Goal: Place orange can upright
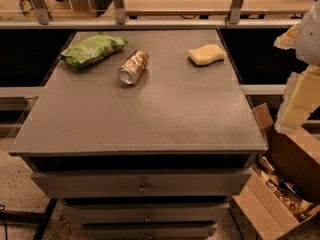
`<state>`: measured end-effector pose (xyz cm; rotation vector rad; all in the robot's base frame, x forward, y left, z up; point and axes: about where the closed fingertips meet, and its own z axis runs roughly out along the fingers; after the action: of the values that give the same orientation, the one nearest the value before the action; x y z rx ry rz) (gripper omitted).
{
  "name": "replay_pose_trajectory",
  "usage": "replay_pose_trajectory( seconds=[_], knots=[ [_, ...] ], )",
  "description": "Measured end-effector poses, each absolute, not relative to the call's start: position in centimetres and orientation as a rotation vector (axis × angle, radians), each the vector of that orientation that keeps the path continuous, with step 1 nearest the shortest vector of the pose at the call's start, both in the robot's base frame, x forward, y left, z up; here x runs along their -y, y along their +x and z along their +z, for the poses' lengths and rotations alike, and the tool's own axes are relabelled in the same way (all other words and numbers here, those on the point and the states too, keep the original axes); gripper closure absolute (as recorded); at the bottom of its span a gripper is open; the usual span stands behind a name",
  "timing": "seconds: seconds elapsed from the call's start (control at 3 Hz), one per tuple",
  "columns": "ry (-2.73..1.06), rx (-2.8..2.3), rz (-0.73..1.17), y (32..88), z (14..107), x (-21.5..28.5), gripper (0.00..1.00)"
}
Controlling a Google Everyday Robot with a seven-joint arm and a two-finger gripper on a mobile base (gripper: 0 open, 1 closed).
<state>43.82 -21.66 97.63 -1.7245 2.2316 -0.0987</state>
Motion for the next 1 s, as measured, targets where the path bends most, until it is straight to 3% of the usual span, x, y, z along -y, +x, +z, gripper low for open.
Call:
replay_pose_trajectory(
  seconds=[0.67, 1.0],
  knots=[
    [-1.734, -2.245, 0.013, 46.2, 96.4, 20.0, 0.0],
    [-1.669, -2.277, 0.141, 51.8, 95.1, 16.6, 0.0]
  ],
)
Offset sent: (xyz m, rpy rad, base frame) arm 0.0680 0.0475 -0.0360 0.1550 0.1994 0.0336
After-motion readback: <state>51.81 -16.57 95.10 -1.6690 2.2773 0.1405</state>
